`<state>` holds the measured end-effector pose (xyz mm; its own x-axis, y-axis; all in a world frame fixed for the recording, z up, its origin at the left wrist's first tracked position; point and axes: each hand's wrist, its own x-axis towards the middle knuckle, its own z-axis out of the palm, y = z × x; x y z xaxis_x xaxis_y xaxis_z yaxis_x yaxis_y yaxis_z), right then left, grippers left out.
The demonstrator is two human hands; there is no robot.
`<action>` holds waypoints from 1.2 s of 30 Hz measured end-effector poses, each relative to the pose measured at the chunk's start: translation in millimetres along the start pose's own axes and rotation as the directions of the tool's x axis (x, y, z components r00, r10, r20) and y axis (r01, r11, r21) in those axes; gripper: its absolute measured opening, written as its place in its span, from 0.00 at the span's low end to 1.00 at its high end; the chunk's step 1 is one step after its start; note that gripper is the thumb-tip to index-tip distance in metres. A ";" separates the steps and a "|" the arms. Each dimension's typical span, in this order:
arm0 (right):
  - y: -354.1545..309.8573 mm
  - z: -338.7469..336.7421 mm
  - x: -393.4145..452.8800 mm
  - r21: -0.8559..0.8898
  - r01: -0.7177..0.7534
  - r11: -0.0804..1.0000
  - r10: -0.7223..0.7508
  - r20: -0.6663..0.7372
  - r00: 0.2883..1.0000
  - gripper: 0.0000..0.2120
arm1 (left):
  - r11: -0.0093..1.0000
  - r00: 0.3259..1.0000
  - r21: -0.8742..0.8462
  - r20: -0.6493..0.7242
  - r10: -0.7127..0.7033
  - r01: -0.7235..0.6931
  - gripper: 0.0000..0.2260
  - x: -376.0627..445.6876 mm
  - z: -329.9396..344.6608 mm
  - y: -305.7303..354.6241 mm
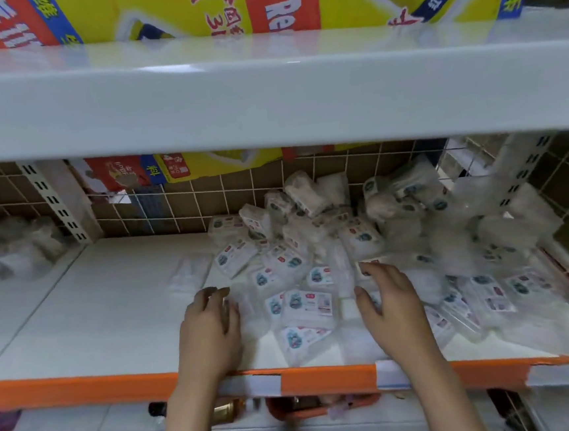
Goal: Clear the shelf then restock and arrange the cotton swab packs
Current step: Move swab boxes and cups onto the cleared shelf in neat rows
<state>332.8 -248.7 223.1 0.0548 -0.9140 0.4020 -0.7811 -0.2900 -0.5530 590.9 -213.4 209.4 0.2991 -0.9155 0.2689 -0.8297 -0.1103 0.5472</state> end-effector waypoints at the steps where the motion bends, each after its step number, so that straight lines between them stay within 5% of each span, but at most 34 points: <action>1: 0.5 0.2 0.2 0.003 0.004 1.000 -0.004 0.007 1.000 0.17 | 1.000 1.000 0.006 0.001 0.001 -0.001 0.17 -0.8 -0.7 1.0; 20: -9.7 4.6 7.4 -0.059 0.087 0.994 -0.093 -0.120 0.988 0.15 | 0.997 0.999 -0.056 0.009 0.052 -0.052 0.11 13.6 6.5 -10.4; 29: 17.7 -29.6 100.2 -0.162 0.154 0.975 -0.168 -0.077 0.983 0.11 | 0.996 0.994 -0.025 -0.072 0.084 -0.086 0.11 23.9 5.5 15.5; 36: 27.3 -33.9 158.8 -0.316 -0.004 0.949 0.039 0.104 0.994 0.23 | 0.991 0.990 -0.015 -0.057 0.131 -0.132 0.18 28.8 14.8 50.3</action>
<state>299.2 -392.1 296.6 0.0885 -0.9492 0.3018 -0.9378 -0.1815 -0.2959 550.8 -251.0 232.9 0.2145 -0.8984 0.3833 -0.8547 0.0173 0.5189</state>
